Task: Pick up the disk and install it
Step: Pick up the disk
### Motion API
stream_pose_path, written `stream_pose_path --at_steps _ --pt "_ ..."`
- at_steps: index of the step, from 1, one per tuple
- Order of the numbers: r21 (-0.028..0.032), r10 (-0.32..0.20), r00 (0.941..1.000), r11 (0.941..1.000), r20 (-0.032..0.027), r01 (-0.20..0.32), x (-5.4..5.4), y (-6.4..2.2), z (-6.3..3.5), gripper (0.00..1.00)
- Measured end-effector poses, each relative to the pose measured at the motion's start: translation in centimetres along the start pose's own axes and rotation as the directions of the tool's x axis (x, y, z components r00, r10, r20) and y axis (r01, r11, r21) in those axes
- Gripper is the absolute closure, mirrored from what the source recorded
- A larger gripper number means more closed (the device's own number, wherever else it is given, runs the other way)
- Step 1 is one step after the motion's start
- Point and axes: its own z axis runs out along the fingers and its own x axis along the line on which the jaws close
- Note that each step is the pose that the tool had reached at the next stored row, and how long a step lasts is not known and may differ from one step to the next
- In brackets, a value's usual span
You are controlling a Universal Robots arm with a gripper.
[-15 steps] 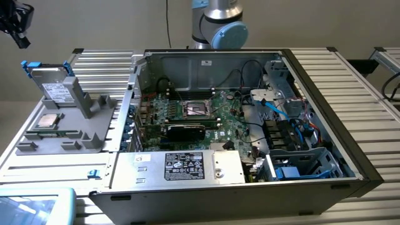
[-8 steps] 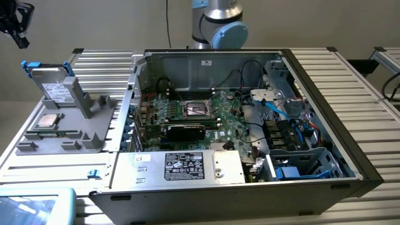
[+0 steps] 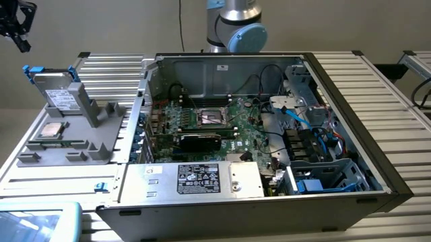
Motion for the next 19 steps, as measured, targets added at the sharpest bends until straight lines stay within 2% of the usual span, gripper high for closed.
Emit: stream_pose_path --at_steps 4,9,14,17,19 --pt "0.0002 -0.072 0.9974 0.9974 -0.0030 0.072 0.00 0.00 0.00 0.89" --pt "0.0000 -0.163 0.9866 0.9867 -0.0070 0.163 0.00 0.00 0.00 0.89" --pt "-0.0004 -0.251 0.9679 0.9680 -0.0109 0.251 0.00 0.00 0.00 0.89" --pt "-0.0003 -0.303 0.9530 0.9531 -0.0135 0.303 0.00 0.00 0.02 0.89" --pt "0.0036 -0.335 0.9422 0.9423 -0.0181 0.335 0.00 0.01 0.03 0.89"
